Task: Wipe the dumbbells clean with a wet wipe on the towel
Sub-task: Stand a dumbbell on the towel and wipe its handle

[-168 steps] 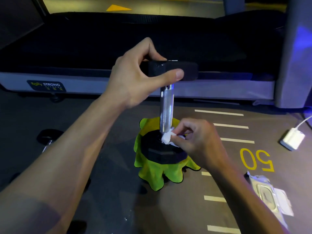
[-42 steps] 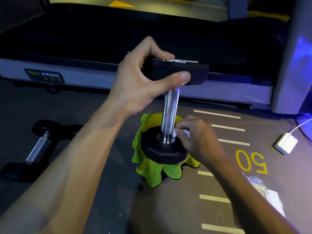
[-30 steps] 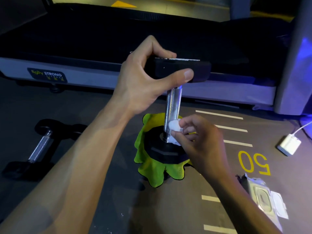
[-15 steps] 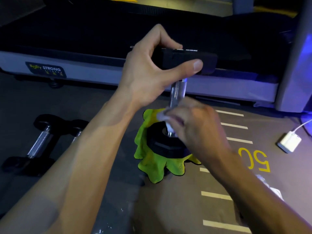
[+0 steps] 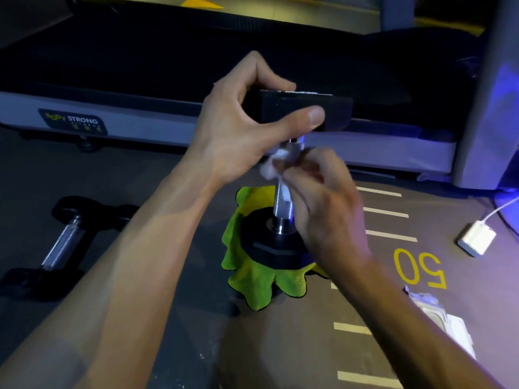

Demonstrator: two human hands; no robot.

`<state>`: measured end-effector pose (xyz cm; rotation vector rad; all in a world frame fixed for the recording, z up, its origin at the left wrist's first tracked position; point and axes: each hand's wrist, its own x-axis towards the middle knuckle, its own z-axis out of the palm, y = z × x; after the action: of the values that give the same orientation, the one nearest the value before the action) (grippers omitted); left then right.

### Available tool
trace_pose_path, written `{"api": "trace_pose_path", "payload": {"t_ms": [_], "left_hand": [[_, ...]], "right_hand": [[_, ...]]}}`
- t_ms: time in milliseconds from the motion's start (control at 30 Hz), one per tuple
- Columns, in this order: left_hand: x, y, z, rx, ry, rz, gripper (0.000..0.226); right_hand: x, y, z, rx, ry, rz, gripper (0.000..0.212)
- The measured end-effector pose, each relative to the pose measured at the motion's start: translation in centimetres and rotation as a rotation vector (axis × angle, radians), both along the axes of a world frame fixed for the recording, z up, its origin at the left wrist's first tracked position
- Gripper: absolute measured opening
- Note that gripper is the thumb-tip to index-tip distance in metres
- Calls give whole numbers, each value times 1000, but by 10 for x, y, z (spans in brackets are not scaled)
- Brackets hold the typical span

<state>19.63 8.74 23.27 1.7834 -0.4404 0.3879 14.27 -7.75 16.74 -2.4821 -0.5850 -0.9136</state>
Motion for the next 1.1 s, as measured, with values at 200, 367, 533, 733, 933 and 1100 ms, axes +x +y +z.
{"api": "trace_pose_path", "payload": {"t_ms": [200, 367, 533, 733, 933, 1100], "left_hand": [[-1, -1, 0, -20, 0, -22, 41], [1, -2, 2, -13, 2, -5, 42], [2, -2, -1, -19, 10, -5, 43], [0, -3, 2, 6, 18, 13, 45], [0, -4, 1, -12, 30, 5, 42], [-1, -5, 1, -17, 18, 15, 45]], "right_hand": [[3, -5, 1, -101, 5, -7, 26], [-10, 2, -7, -86, 52, -61, 49], [-32, 3, -13, -206, 215, 10, 64], [-14, 2, -6, -118, 226, 58, 59], [-20, -9, -17, -107, 150, 93, 52], [-3, -16, -11, 57, -20, 24, 35]]}}
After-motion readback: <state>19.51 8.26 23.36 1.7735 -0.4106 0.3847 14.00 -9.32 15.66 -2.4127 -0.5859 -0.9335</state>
